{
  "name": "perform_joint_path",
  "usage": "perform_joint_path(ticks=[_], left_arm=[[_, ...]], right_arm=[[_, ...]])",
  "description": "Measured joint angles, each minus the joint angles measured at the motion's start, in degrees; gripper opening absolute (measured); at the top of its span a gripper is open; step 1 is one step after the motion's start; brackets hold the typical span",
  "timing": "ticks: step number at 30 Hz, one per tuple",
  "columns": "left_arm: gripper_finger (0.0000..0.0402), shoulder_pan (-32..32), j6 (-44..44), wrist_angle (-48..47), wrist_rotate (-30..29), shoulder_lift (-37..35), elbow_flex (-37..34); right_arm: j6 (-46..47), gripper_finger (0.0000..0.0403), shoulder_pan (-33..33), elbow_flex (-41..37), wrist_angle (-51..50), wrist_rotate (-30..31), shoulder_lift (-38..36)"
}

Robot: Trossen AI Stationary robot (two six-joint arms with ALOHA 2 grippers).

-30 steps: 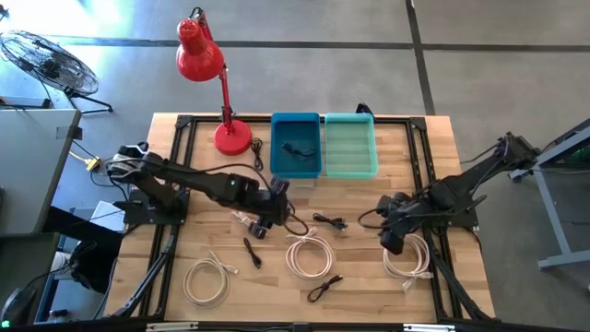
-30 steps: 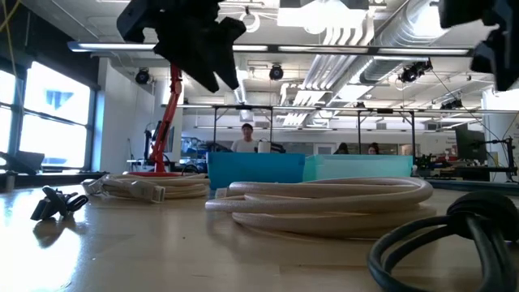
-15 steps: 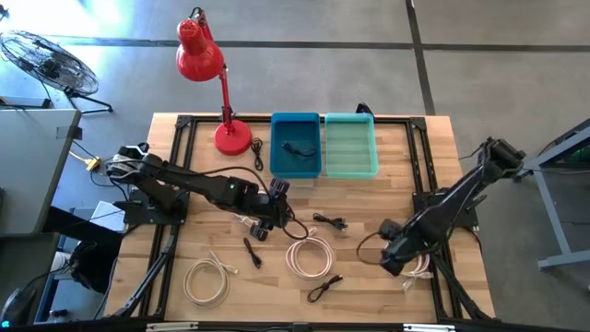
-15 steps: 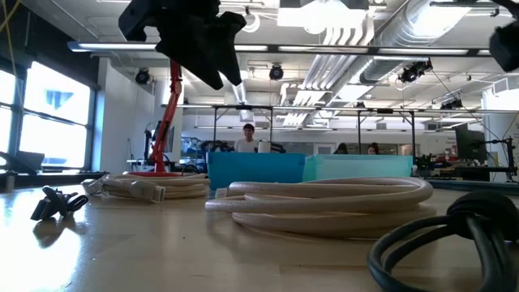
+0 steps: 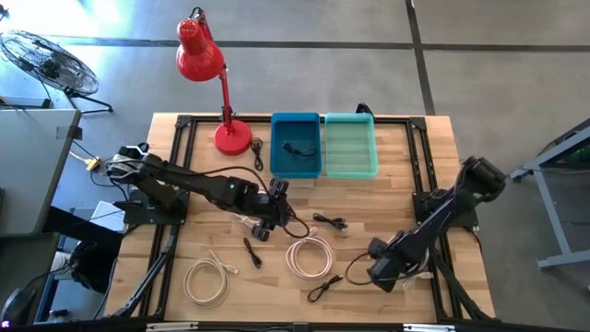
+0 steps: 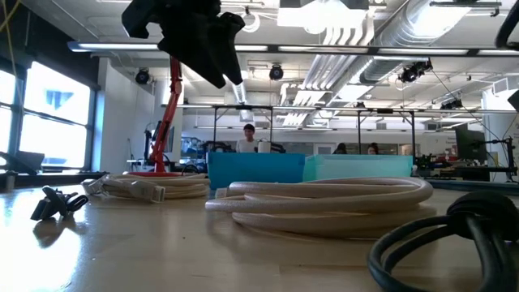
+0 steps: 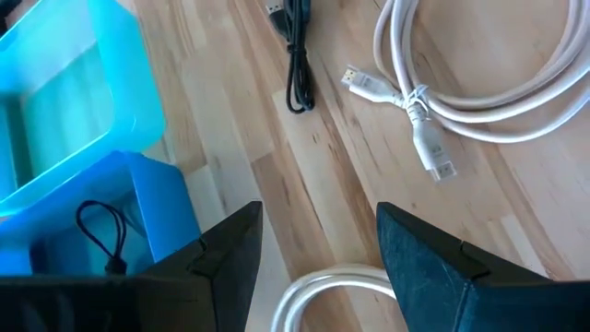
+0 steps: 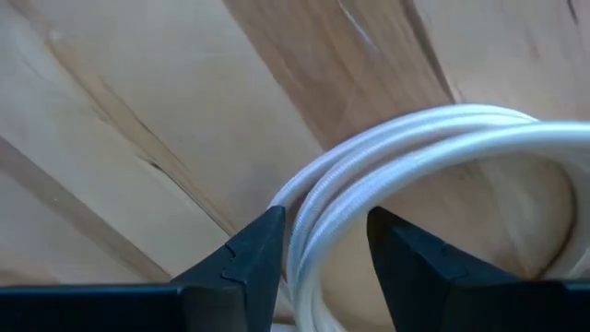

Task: Pick & Place USB Port
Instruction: Put the brown HDMI cable into the green bin

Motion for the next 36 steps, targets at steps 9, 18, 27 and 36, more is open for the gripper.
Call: perform_joint_path(ticks=[9, 18, 27, 36], left_arm=[[0.0207, 0.0, -0.34, 0.81, -2.57, 0.0, 0.0], [0.0207, 0.0, 4.66, 0.8, -4.33, 0.0, 0.0], [0.0207, 0.0, 23.32, 6.98, -3.74, 0.0, 0.0], [0.0207, -0.02, 37.88, 19.49, 5.0, 0.0, 0.07]], right_arm=[[-5.05, 0.0022, -2.38, -0.43, -0.35, 5.57, -0.72], [-9.24, 0.0011, -3.18, -0.87, 4.8, 18.94, -10.21], [-29.05, 0.0008, -4.84, -0.83, 25.04, 23.9, -19.1], [-50.29, 0.0008, -6.85, -0.77, 43.99, 17.14, -22.26]])
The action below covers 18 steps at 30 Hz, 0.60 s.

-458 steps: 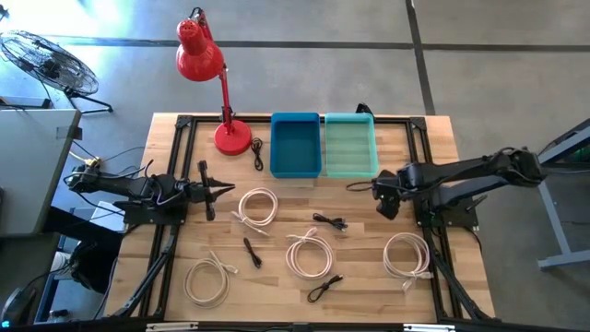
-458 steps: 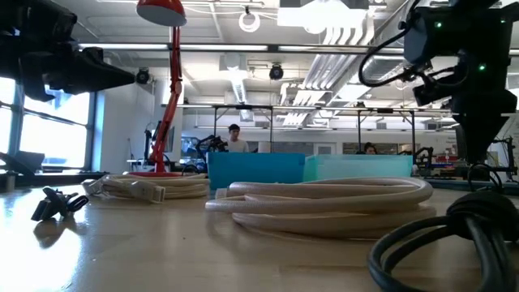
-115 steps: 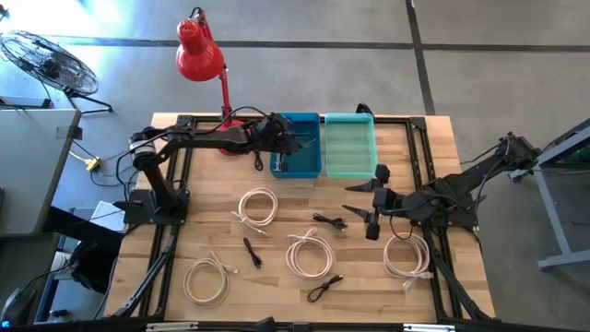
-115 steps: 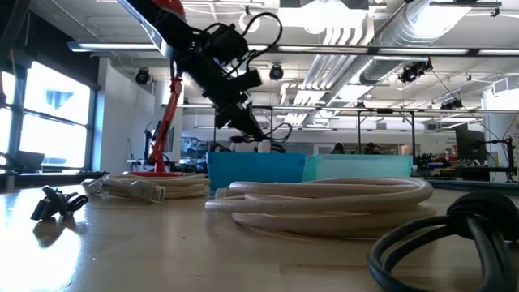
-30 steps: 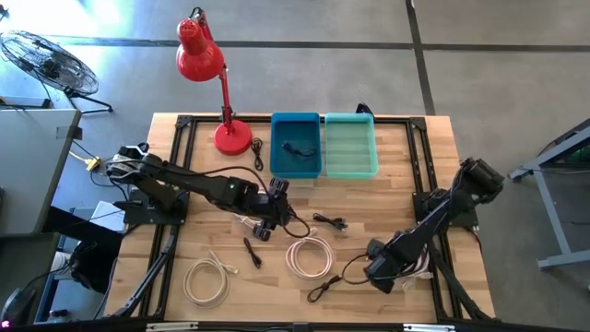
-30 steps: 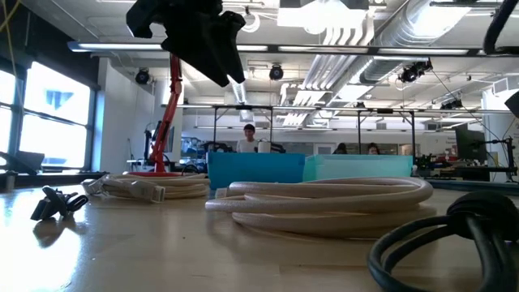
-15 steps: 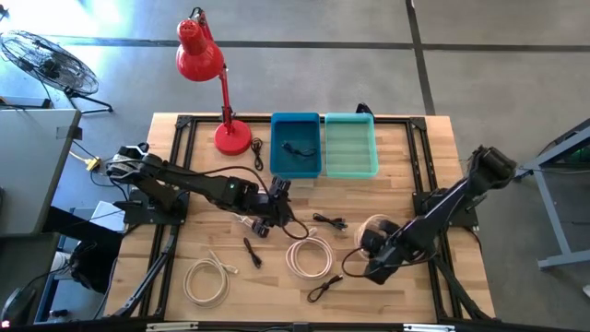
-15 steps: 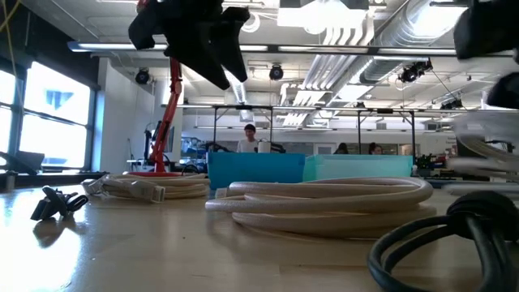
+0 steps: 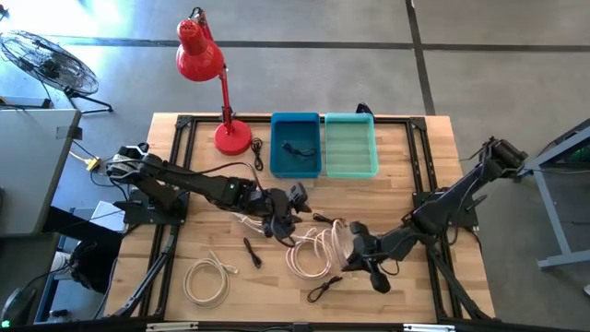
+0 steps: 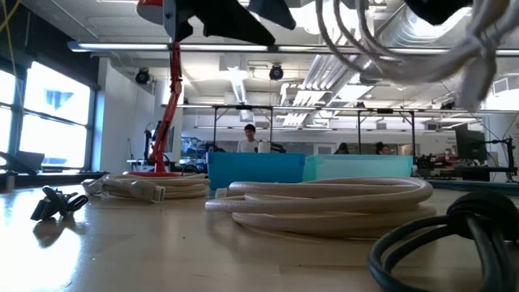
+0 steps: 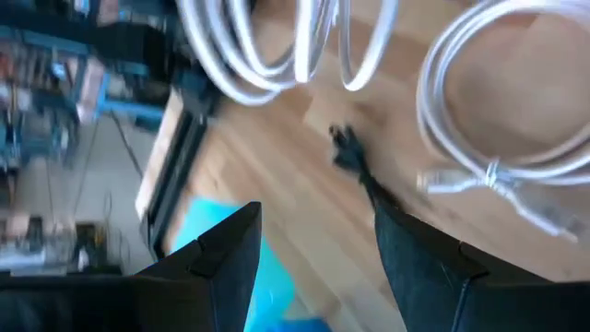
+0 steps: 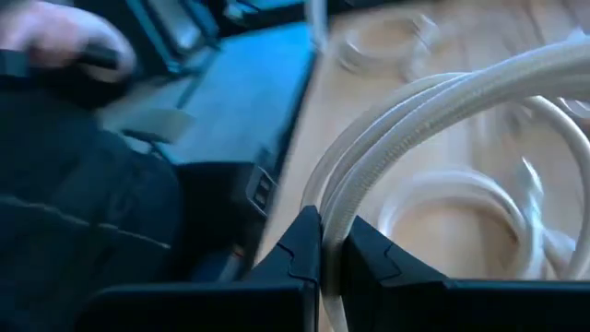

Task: Pick & Place USB Port
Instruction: Put the brown HDMI cable into the green bin

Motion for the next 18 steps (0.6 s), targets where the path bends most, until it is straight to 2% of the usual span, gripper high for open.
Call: perform_joint_path(ticks=[4, 9, 15, 18], left_arm=[[0.0207, -0.03, -1.03, -0.14, 0.63, -0.02, 0.0], [0.0207, 0.02, -6.63, 0.04, 1.0, -0.01, 0.0], [0.0207, -0.16, -10.36, 2.41, 7.57, -0.01, 0.0], [0.0207, -0.94, -10.24, 3.91, 7.94, 0.24, 0.0]], right_arm=[[-5.16, 0.0008, -0.11, 0.02, 3.23, -1.72, 0.0], [-7.77, 0.0008, -0.12, 0.04, 2.21, 0.4, 0.02], [-9.22, 0.0008, -1.21, 0.04, 1.67, 1.64, 0.04], [-9.28, 0.0008, -2.06, 0.04, 1.75, 1.94, 0.04]])
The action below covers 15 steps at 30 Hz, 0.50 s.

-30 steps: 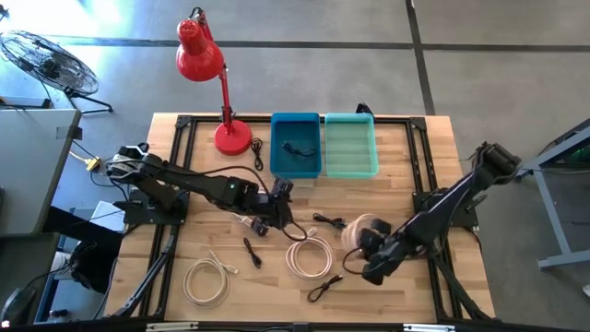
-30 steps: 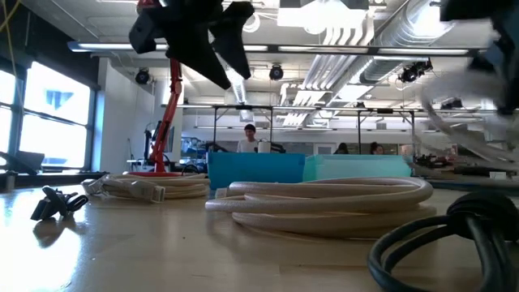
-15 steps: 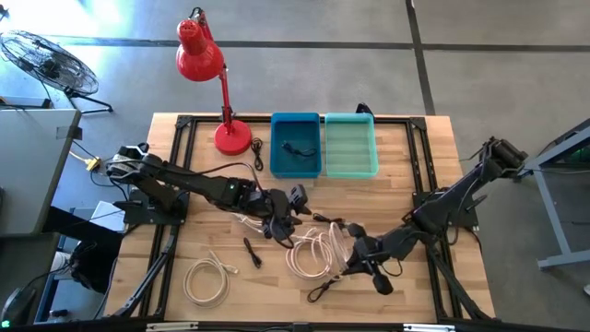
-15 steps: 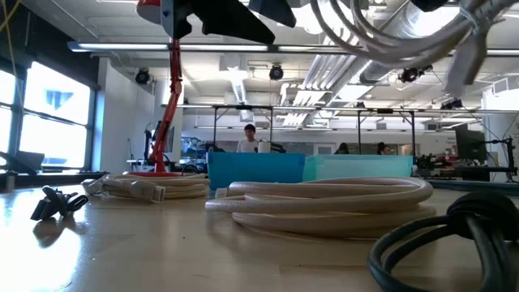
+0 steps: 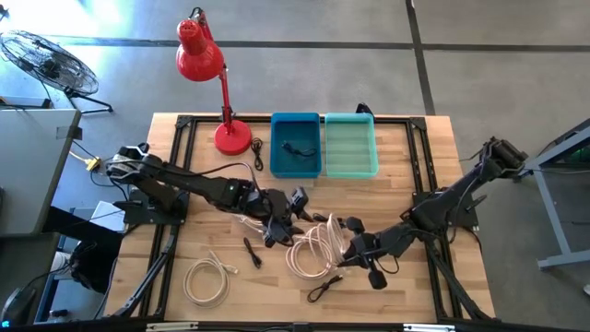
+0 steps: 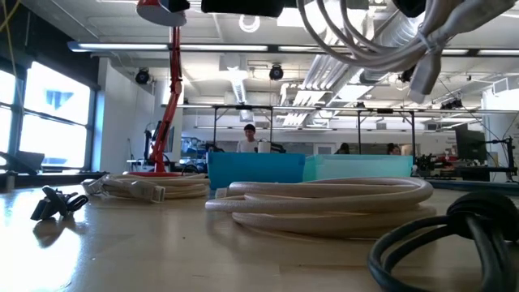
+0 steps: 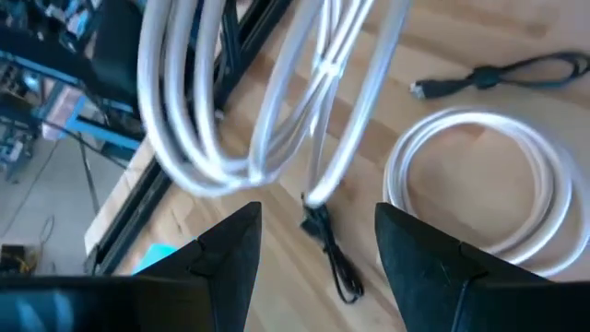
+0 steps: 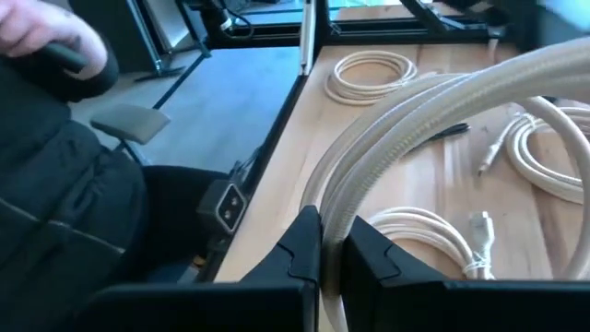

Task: Pick & Place USB Port
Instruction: Put the brown HDMI cable into the green bin

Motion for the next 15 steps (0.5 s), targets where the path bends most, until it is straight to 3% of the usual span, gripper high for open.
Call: perform_joint_path(ticks=[15], left_arm=[[0.0207, -0.92, 3.83, 10.63, -2.33, 2.37, -0.13]], right_arm=[[-3.14, 0.0008, -3.6, 0.13, 2.91, -4.06, 0.02]])
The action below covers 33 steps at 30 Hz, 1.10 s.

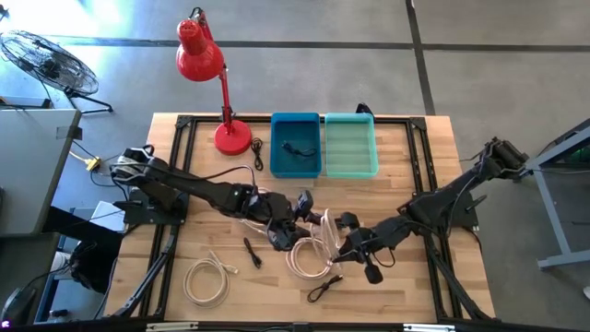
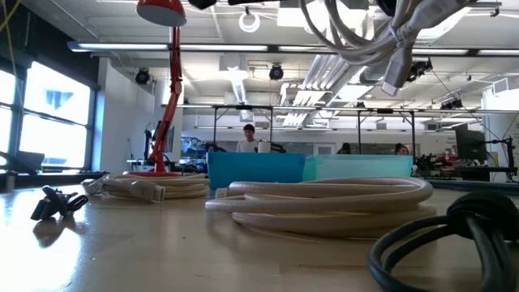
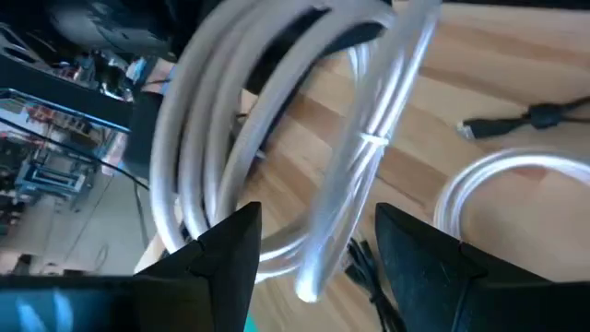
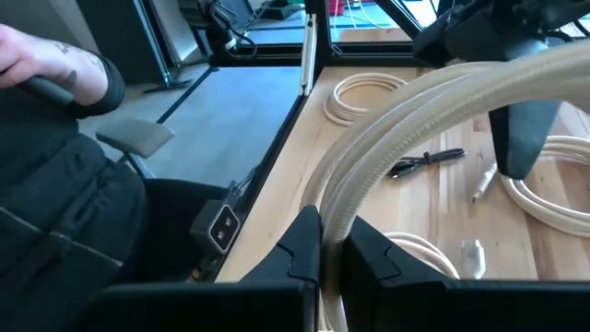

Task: Pick & Place USB Port
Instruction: Put the brown HDMI cable into the green bin

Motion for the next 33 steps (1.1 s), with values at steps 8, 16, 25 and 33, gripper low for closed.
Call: perform_joint_path(ticks=[8, 16, 25, 33], left_arm=[[0.0207, -0.04, 1.04, 3.46, -5.61, 0.97, 0.02], [0.0207, -0.85, 1.38, 7.08, -8.92, 0.97, 0.02], [0.0207, -0.79, 1.41, 8.87, -8.99, 0.97, 0.02], [0.0207, -0.81, 1.26, 9.02, -11.09, 0.95, 0.02]], right_arm=[[-0.17, 0.0008, 0.04, 0.0, 0.01, -0.25, 0.0], [-0.42, 0.0008, 0.07, 0.07, -0.75, -0.67, 0.0], [-0.39, 0.0008, 0.09, 0.07, -0.78, -0.64, 0.0], [-0.25, 0.0008, 0.07, 0.07, -0.86, -0.62, 0.0]])
